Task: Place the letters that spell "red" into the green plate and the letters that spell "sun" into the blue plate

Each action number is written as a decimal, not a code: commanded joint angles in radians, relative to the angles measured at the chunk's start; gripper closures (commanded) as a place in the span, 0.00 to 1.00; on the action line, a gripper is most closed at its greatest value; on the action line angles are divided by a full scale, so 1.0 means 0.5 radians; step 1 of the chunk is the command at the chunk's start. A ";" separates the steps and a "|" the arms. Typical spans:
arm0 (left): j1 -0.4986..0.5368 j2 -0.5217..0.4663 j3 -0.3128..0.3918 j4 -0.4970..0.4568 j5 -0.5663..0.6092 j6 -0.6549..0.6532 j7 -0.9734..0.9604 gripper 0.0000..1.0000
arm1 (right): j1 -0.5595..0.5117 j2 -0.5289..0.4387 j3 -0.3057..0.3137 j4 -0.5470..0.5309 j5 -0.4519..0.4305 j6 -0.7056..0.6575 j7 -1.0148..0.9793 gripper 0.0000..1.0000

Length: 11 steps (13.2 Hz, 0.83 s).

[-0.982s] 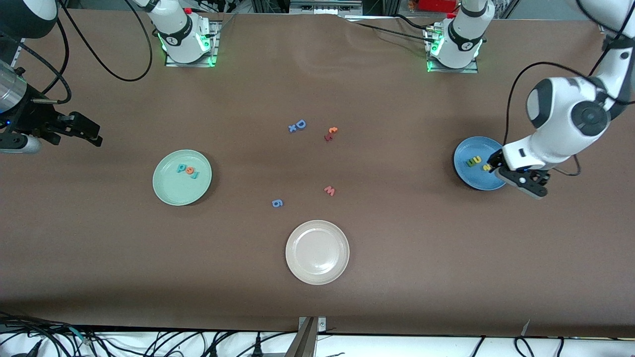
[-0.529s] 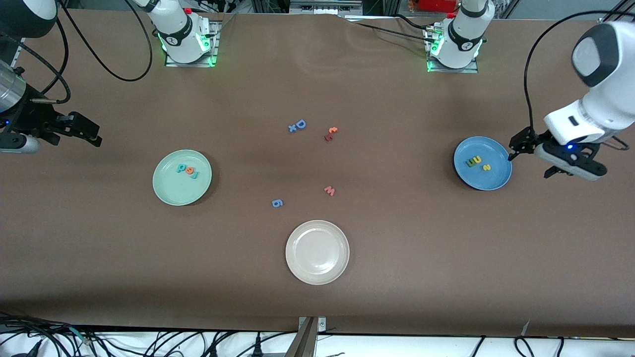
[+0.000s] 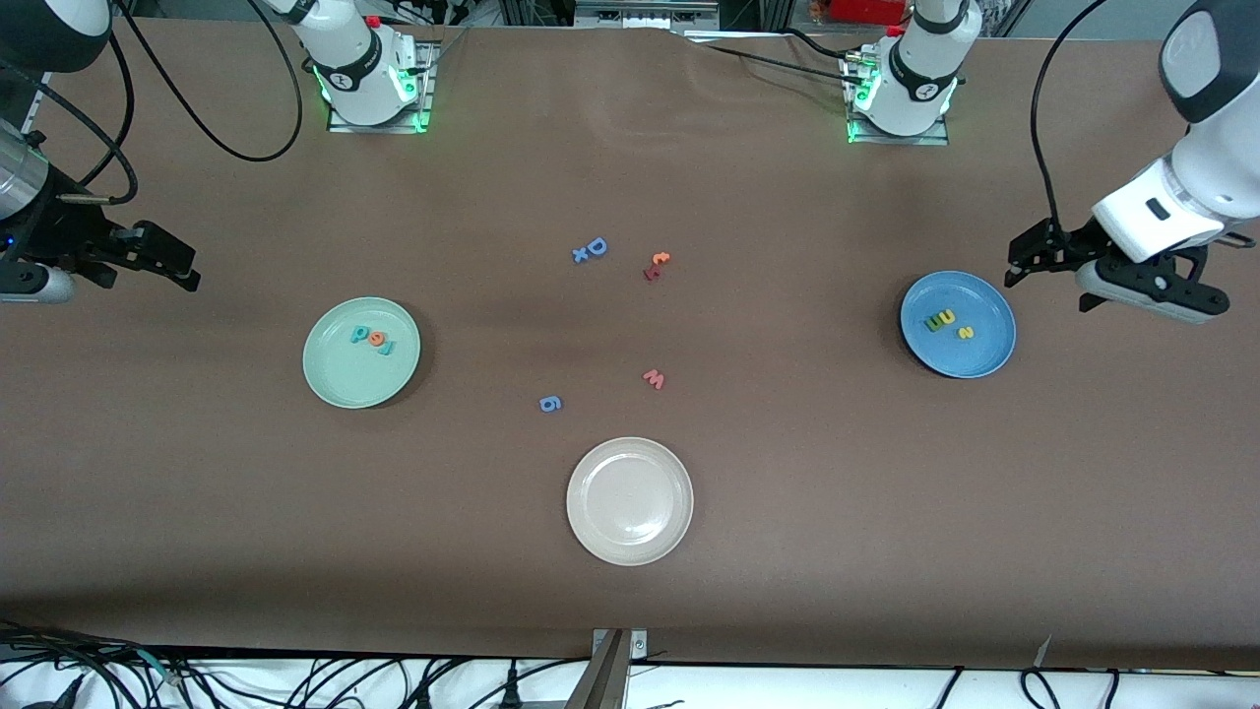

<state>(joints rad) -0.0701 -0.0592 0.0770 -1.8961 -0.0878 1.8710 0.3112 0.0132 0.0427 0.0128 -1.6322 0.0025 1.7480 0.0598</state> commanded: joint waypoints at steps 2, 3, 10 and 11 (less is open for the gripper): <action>-0.013 0.060 0.036 0.291 -0.027 -0.269 -0.033 0.00 | 0.001 -0.009 -0.001 0.043 0.013 -0.014 0.003 0.00; -0.013 0.060 0.036 0.301 -0.027 -0.269 -0.061 0.00 | 0.001 -0.009 -0.001 0.043 0.013 -0.014 0.000 0.00; -0.007 0.063 0.039 0.417 -0.021 -0.324 -0.512 0.00 | 0.001 -0.021 0.005 0.043 0.023 -0.136 -0.024 0.00; -0.007 0.063 0.039 0.424 -0.018 -0.324 -0.542 0.00 | 0.001 -0.030 0.005 0.043 0.026 -0.140 -0.034 0.00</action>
<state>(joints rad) -0.0701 -0.0473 0.0893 -1.7274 -0.0878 1.7389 0.0806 0.0140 0.0408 0.0134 -1.6206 0.0026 1.7080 0.0581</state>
